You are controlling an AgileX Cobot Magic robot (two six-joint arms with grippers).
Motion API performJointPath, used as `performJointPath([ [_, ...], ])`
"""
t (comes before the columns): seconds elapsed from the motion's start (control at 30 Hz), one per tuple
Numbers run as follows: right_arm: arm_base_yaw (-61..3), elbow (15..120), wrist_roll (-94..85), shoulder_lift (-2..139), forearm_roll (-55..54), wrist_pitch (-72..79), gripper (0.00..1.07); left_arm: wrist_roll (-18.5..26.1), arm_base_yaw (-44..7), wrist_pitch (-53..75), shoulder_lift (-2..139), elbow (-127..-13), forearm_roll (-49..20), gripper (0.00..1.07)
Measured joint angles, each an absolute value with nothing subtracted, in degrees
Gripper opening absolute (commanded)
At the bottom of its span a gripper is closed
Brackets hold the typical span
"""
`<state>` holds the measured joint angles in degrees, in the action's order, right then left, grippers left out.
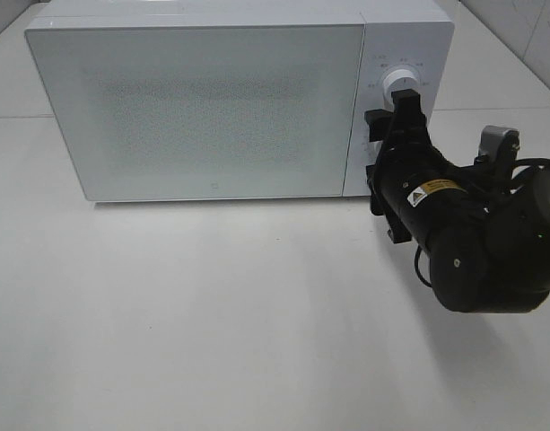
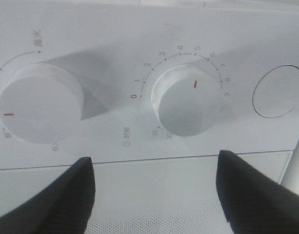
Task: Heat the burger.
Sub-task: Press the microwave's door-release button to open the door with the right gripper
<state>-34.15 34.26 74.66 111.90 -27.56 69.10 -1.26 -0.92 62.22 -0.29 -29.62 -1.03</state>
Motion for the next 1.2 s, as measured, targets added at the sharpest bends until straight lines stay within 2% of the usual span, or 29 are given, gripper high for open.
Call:
performJointPath([
  [0.27, -34.1, 29.5, 62.4, 103.2, -27.4, 66.5, 0.69, -1.3, -0.9, 62.2, -0.3, -29.6, -1.0, 1.00],
  [0.43, -34.1, 28.9, 44.9, 96.1, -27.4, 54.9, 0.69, -1.3, -0.9, 62.2, -0.3, -29.6, -1.0, 1.00],
  [0.57, -34.1, 28.8, 23.9, 90.1, -27.4, 43.1, 0.78, -1.3, -0.9, 62.2, -0.3, -29.6, -1.0, 1.00],
  [0.63, -34.1, 28.8, 20.6, 89.2, -27.4, 41.4, 0.79, -1.3, -0.9, 62.2, -0.3, -29.6, -1.0, 1.00],
  [0.67, -34.1, 28.7, 13.1, 87.0, -27.4, 37.1, 0.80, -1.3, -0.9, 62.2, -0.3, -29.6, -1.0, 1.00],
  [0.77, -34.1, 28.8, 4.8, 84.0, -27.4, 30.2, 0.79, -1.3, -0.9, 62.2, -0.3, -29.6, -1.0, 1.00],
  [1.07, -34.1, 28.8, -4.7, 75.6, -26.8, 10.8, 0.76, -1.3, -0.9, 62.2, -0.3, -29.6, -1.0, 1.00],
  [1.2, -34.1, 28.8, -5.2, 70.4, -23.0, 0.0, 0.76, -1.3, -0.9, 62.2, -0.3, -29.6, -1.0, 1.00],
])
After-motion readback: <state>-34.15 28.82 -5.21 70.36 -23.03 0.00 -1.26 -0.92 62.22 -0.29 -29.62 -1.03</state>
